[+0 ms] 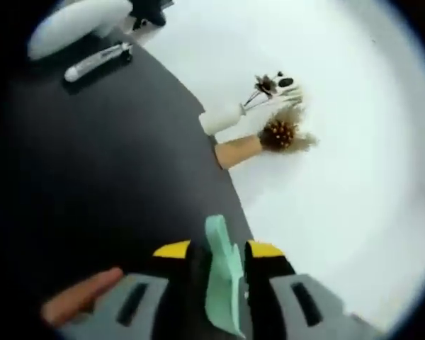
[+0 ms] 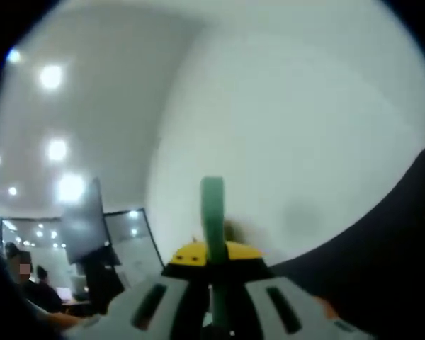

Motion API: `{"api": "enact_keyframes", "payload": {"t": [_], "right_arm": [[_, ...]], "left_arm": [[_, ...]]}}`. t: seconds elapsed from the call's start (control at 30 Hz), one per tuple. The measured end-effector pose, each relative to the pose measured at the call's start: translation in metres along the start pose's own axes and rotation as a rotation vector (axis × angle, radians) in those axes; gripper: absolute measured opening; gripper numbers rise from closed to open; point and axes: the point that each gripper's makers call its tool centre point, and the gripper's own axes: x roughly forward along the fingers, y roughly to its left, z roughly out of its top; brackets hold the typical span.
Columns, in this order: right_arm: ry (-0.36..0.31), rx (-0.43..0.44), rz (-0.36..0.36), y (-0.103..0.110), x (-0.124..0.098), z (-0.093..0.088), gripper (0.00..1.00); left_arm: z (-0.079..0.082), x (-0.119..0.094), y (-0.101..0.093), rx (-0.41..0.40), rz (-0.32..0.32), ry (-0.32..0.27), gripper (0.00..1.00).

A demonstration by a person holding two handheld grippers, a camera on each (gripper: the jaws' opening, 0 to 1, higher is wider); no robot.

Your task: Pick up the broom and sweep the trash on the tabletop into the dustpan.

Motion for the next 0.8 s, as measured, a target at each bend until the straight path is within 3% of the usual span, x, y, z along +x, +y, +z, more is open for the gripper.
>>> {"api": "enact_keyframes", "payload": {"t": [0.1, 0.7, 0.8], "right_arm": [[0.006, -0.006, -0.006, -0.001, 0.0, -0.002, 0.06], [0.021, -0.034, -0.018, 0.002, 0.0, -0.01, 0.06], [0.024, -0.038, -0.018, 0.003, 0.0, -0.012, 0.06]], "left_arm": [[-0.002, 0.006, -0.003, 0.007, -0.012, 0.037, 0.32], [0.005, 0.024, -0.002, -0.003, -0.038, 0.084, 0.24], [0.005, 0.024, 0.002, 0.005, -0.022, 0.091, 0.15]]}}
